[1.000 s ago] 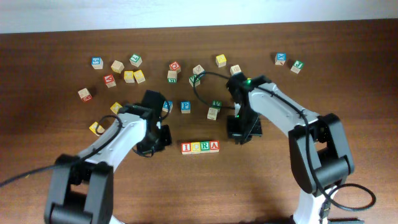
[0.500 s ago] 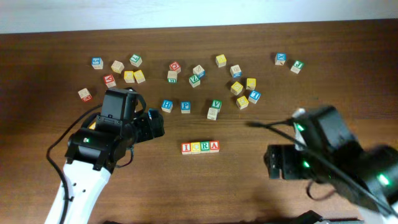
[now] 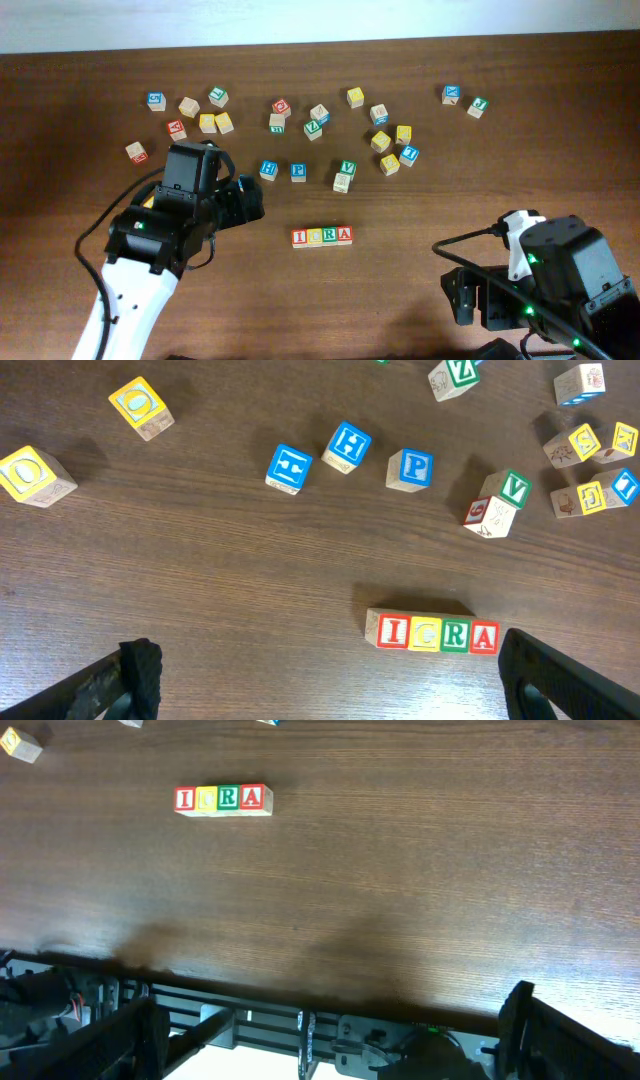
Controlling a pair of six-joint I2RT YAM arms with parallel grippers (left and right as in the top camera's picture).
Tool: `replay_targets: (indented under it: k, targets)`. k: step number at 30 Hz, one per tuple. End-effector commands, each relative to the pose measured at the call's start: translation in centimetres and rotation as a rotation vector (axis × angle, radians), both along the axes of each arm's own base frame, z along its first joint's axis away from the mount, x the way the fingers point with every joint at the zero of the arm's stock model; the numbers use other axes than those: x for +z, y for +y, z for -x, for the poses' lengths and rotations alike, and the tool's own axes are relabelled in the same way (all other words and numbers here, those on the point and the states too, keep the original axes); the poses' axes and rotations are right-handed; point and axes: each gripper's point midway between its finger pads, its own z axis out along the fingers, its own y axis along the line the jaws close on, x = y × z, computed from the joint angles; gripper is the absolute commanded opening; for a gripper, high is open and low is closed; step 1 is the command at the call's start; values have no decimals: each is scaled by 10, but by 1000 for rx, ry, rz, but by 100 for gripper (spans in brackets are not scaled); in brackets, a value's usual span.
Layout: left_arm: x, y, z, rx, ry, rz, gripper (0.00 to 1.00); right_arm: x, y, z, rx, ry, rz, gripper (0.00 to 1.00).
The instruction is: Spell out ICRA
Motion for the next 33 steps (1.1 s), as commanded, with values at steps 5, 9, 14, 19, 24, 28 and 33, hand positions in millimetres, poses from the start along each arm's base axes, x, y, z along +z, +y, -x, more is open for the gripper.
replay_targets:
  k: [5,9,14,19,24,28,33]
  targets:
    - [8,3,-2,10,-26,-6,99,1,-10,-15,42,-119,81,98]
    - [8,3,-2,10,-25,-6,99,-9,-28,-29,30,-312,117,98]
    - [8,3,-2,10,-25,-6,99,-6,-28,-35,13,-545,70,98]
    - [8,3,-2,10,-25,-6,99,7,-29,-40,-9,-633,57,98]
    - [8,3,-2,10,-25,-6,99,9,-29,-42,-13,-643,57,98]
    - [8,3,-2,10,-25,-6,99,-6,-31,-52,-19,-634,91,98]
    - [8,3,-2,10,-25,-6,99,-20,-25,-66,0,-654,94,98]
